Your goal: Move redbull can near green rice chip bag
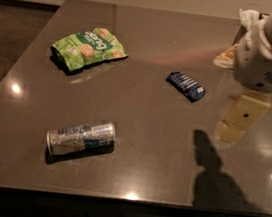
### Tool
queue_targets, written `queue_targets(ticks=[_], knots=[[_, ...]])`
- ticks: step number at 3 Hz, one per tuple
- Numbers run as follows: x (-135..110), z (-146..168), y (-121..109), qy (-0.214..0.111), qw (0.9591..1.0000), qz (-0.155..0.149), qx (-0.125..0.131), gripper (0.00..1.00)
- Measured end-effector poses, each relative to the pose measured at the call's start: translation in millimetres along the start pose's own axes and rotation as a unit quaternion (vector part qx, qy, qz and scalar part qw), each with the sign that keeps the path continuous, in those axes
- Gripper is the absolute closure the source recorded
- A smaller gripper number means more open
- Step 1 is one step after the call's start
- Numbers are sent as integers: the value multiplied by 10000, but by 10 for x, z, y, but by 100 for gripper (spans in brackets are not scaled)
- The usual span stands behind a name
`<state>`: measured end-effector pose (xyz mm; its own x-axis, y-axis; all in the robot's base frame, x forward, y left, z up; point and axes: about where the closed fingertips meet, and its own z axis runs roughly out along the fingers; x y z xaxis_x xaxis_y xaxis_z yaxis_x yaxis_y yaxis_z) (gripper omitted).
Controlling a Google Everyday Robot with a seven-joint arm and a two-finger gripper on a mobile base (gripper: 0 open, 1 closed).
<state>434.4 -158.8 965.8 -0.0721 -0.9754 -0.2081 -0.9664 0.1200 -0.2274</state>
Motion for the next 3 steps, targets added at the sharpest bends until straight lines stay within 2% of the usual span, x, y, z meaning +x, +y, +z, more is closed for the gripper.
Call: queue_targets(ticks=[1,2,3], knots=[[-328,90,119,38,9990,-432,-92,0],[-723,342,148,159,9966,-801,-114,0],[-1051,784,191,320,9933,-1061,-313,0]])
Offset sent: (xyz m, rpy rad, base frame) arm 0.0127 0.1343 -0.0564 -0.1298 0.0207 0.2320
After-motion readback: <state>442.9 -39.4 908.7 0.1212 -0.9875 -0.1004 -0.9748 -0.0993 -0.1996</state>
